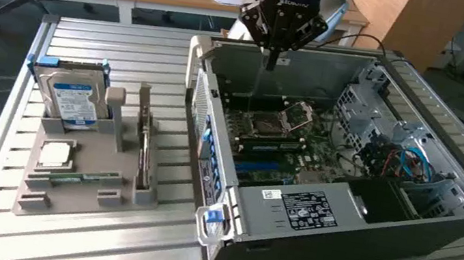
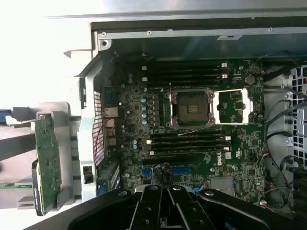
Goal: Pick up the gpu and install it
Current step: 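Reach for the gpu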
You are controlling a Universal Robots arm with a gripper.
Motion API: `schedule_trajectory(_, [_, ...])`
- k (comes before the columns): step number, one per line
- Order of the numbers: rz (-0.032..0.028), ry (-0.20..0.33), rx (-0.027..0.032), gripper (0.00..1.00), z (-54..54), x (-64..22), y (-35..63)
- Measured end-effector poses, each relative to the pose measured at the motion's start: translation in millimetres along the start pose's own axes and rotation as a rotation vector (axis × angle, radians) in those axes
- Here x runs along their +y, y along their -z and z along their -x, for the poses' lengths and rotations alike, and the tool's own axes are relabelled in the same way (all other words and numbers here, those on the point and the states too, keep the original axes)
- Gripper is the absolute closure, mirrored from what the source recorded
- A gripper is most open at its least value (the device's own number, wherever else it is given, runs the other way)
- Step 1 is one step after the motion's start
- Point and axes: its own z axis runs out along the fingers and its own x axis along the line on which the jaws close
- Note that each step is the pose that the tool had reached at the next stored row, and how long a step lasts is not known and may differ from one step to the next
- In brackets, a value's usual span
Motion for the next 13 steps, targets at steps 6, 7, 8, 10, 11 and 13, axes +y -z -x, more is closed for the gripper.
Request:
schedule_trajectory(6, [0.0000,0.000,0.0000,0.89,0.0,0.0,0.0])
schedule_trajectory(7, [0.0000,0.000,0.0000,0.89,0.0,0.0,0.0])
schedule_trajectory(8, [0.0000,0.000,0.0000,0.89,0.0,0.0,0.0])
schedule_trajectory(10, [0.0000,0.000,0.0000,0.89,0.0,0.0,0.0])
schedule_trajectory(11, [0.0001,0.000,-0.0001,0.89,-0.1,0.0,0.0])
schedule_trajectory(13, [0.0002,0.000,-0.0002,0.89,-1.4,-0.1,-0.1])
